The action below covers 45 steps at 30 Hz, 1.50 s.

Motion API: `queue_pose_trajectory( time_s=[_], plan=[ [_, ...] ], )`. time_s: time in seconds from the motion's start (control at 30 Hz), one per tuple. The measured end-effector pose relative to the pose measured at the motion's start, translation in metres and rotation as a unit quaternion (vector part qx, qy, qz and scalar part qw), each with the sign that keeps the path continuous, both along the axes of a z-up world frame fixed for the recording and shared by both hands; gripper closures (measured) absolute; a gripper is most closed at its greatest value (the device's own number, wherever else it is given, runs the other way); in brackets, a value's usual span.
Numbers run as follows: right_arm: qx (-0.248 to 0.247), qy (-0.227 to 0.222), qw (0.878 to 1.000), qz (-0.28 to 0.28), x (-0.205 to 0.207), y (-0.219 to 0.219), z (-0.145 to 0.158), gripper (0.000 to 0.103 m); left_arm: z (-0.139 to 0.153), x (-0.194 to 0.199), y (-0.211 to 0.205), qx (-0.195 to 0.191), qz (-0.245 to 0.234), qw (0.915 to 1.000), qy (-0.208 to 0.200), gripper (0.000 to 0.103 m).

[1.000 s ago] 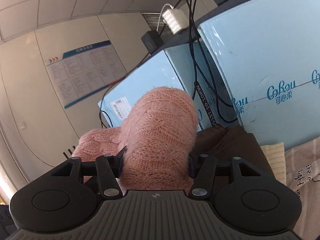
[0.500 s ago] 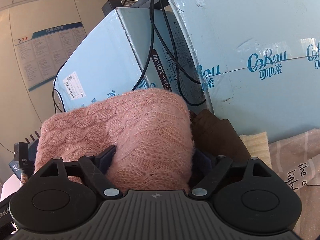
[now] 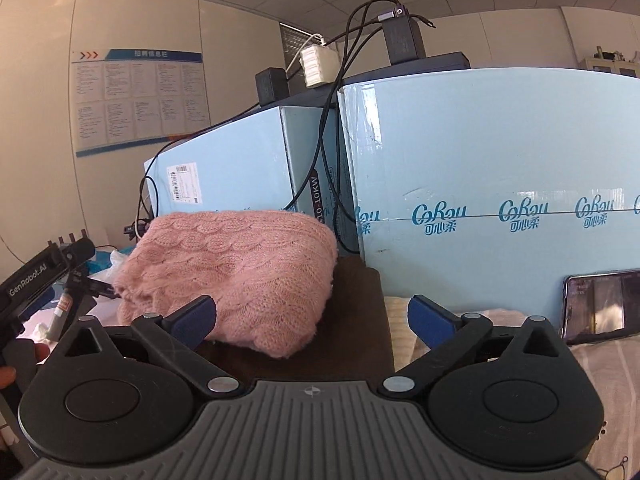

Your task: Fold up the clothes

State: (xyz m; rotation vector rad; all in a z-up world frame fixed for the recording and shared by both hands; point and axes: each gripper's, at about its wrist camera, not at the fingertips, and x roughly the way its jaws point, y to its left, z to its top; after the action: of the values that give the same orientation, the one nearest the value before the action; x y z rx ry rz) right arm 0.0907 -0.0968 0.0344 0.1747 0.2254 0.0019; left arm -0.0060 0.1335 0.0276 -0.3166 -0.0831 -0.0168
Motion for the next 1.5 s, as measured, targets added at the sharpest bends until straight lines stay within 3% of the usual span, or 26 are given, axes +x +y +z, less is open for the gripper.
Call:
queue_pose_trajectory(
  time_s=[0.2,0.57,1.5],
  plan=[
    [-0.019,-0.020,1.000,-0.015,-0.035,-0.008,-0.016,0.000,-0.002,-0.050,-0.044,0.051,0.005,0.9986,0.007,0.000],
    [0.023,-0.019,0.999,-0.022,-0.049,-0.036,-0.040,0.000,-0.018,-0.075,-0.091,0.131,0.081,0.9877,0.026,0.000],
    [0.041,-0.020,0.999,-0.020,-0.046,-0.041,-0.047,0.000,-0.019,-0.075,-0.092,0.132,0.074,0.9881,0.029,0.000]
  ],
)
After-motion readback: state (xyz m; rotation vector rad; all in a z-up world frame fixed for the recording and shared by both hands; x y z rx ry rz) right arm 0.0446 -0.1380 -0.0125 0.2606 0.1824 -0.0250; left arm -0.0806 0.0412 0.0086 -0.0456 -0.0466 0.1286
